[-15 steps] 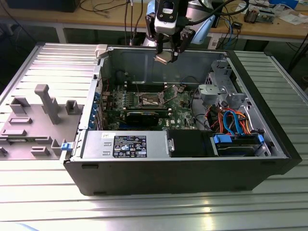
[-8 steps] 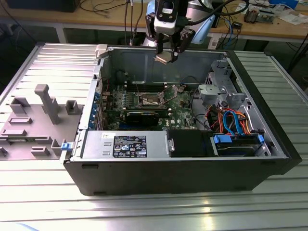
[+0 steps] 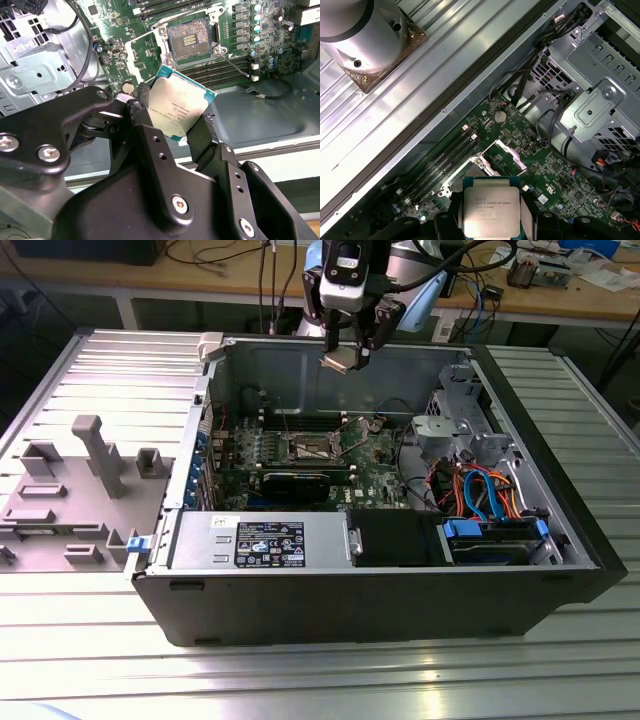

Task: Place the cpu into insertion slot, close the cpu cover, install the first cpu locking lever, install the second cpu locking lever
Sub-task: 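Place the cpu into insertion slot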

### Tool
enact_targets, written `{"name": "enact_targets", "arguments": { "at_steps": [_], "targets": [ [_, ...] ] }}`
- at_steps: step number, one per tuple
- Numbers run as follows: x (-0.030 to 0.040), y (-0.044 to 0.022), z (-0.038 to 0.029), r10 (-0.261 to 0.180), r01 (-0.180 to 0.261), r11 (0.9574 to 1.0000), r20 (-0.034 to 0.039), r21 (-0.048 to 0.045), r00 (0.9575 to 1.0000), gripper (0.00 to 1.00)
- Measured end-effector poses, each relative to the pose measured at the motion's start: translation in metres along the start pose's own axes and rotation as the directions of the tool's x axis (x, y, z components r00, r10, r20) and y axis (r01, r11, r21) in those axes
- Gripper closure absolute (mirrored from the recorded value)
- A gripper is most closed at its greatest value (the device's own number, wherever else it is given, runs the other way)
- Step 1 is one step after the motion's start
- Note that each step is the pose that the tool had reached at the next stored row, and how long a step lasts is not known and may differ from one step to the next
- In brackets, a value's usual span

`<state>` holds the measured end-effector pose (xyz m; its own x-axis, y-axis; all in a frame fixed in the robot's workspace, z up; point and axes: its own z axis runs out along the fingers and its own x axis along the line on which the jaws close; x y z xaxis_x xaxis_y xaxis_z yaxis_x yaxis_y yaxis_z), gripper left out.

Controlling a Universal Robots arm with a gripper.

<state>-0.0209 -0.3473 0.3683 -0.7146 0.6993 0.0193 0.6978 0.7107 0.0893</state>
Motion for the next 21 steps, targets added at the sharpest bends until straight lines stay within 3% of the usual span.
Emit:
{"name": "enact_targets", "arguments": {
  "at_steps": [21],
  "targets": [
    [0.0,0.0,0.0,0.035,-0.035,0.9994,0.0031,-0.0008,0.9994,0.46]
  ]
}}
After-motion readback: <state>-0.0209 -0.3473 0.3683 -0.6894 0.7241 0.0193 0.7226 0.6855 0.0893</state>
